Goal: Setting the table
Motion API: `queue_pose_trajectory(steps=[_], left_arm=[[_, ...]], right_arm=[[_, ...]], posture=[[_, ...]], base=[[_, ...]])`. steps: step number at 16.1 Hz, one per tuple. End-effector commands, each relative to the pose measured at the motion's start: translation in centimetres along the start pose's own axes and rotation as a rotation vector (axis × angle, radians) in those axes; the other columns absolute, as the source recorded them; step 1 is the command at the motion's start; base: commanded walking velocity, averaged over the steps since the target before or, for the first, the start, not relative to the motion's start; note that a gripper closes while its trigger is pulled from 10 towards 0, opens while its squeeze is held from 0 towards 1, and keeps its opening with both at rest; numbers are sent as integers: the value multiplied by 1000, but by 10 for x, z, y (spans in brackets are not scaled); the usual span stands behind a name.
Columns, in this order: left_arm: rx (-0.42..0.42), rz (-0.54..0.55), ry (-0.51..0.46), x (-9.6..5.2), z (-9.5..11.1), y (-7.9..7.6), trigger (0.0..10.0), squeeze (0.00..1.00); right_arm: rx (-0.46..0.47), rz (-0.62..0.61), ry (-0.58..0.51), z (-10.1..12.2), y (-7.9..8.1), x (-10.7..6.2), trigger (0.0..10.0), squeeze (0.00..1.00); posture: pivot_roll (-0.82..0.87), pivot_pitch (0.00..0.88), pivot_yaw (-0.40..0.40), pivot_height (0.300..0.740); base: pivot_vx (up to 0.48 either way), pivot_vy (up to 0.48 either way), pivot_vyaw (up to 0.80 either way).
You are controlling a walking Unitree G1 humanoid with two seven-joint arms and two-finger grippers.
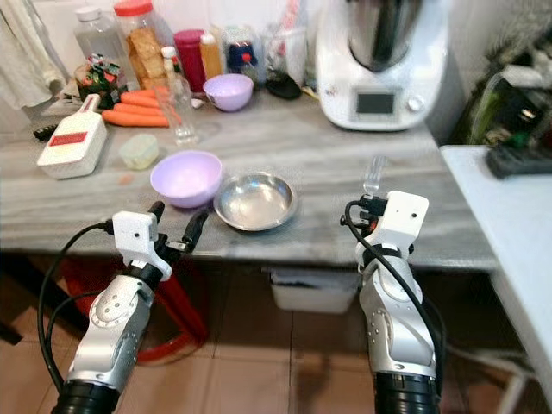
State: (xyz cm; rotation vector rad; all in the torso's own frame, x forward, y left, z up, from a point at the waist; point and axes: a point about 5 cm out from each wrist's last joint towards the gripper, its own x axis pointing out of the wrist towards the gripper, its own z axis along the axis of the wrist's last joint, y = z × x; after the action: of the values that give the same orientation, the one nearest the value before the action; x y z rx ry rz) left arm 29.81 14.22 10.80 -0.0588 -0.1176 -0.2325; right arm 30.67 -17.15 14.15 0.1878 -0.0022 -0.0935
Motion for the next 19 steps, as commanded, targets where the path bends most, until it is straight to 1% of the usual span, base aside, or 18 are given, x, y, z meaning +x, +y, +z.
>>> queue_pose_trajectory(steps=[1, 2, 4, 6, 10, 11, 12, 13, 14, 15, 17, 19], left_arm=[[7, 20, -12, -1, 4, 7, 10000, 0], [6, 15, -18, -1, 5, 6, 10000, 0], [-4, 15, -40, -3, 8, 6, 10000, 0], [10, 13, -37, -8, 8, 7, 10000, 0], [38, 1, -24, -26, 5, 10, 10000, 0], [41, -20, -13, -36, 5, 11, 10000, 0], [41, -29, -8, -39, 4, 11, 10000, 0], [37, -58, 2, -44, 3, 10, 10000, 0], [10, -131, 19, -51, 1, 7, 10000, 0], [-10, -184, 30, -55, 0, 3, 10000, 0], [-16, -259, 38, -56, 1, -3, 10000, 0], [-22, -308, 48, -57, 2, -8, 10000, 0]], right_arm=[[6, 36, -7, 2, 9, 0, 10000, 0], [6, 39, -3, 1, 10, 0, 10000, 0], [8, 51, 4, 0, 11, 0, 10000, 0], [8, 55, 7, -1, 11, -1, 10000, 0], [5, 52, 7, -2, 11, -1, 10000, 0], [2, 46, 20, -4, 9, -2, 10000, 0], [4, 46, 24, -4, 9, -2, 10000, 0], [6, 43, 30, -5, 8, -1, 10000, 0], [13, 31, 43, -5, 6, 2, 10000, 0], [16, 33, 62, -6, 5, 5, 10000, 0], [34, 22, 98, -7, 2, 12, 10000, 0], [6, 19, 131, -8, 0, 19, 10000, 0]], posture=[[-82, 68, 51, 740], [-82, 68, 51, 740], [-80, 69, 52, 740], [-79, 70, 53, 740], [-77, 71, 55, 740], [-73, 72, 58, 740], [-73, 72, 58, 740], [-68, 73, 55, 740], [-61, 75, 51, 740], [-61, 75, 51, 740], [-55, 75, 48, 740], [-52, 69, 46, 740]], base=[[398, 0, 0], [375, 0, 0], [0, 0, 0], [0, 0, 0], [0, 0, 0], [0, 0, 0], [0, 0, 0], [0, 0, 0], [0, 0, 0], [0, 0, 0], [0, 0, 0], [0, 0, 0]])
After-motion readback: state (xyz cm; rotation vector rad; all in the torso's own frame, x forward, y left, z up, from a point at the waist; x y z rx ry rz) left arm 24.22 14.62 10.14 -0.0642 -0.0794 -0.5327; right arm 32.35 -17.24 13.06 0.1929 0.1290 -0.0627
